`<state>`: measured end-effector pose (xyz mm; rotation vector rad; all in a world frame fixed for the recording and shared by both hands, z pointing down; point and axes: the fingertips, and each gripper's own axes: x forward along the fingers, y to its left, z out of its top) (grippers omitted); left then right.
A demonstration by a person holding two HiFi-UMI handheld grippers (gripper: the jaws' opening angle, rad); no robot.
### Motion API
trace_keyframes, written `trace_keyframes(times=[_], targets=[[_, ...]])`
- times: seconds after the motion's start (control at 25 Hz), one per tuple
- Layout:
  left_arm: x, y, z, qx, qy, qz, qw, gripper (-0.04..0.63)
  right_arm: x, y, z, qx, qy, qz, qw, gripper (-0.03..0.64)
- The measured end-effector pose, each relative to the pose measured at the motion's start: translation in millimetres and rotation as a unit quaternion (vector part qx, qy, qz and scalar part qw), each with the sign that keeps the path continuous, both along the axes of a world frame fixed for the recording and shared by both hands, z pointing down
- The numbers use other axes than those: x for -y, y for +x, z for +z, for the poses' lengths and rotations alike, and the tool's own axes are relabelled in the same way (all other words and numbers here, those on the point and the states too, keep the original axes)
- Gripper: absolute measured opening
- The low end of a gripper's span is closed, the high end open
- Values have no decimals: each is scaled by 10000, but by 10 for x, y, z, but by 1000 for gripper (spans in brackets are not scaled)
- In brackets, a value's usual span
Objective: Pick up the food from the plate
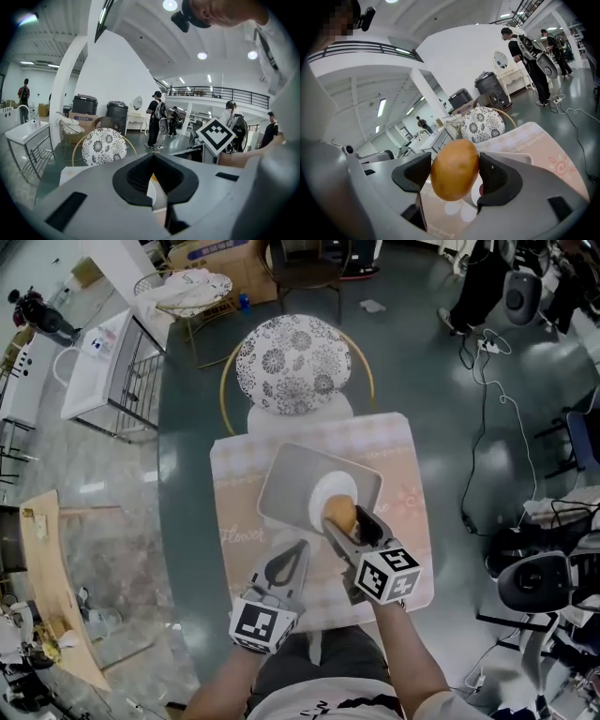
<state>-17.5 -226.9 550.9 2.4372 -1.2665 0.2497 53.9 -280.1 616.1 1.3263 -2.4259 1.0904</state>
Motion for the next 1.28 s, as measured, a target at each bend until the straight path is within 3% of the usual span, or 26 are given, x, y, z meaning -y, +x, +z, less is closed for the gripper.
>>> trace_keyframes(times=[0.68, 1.28], targets=[[-691, -105, -1060, -219, 346, 173, 9990, 6, -818, -95, -1554, 245, 1319, 302, 9905, 296], [-1304, -232, -1816, -488, 858, 271, 9947, 6, -1584, -178, -2500, 323, 2160, 371, 9751, 296]])
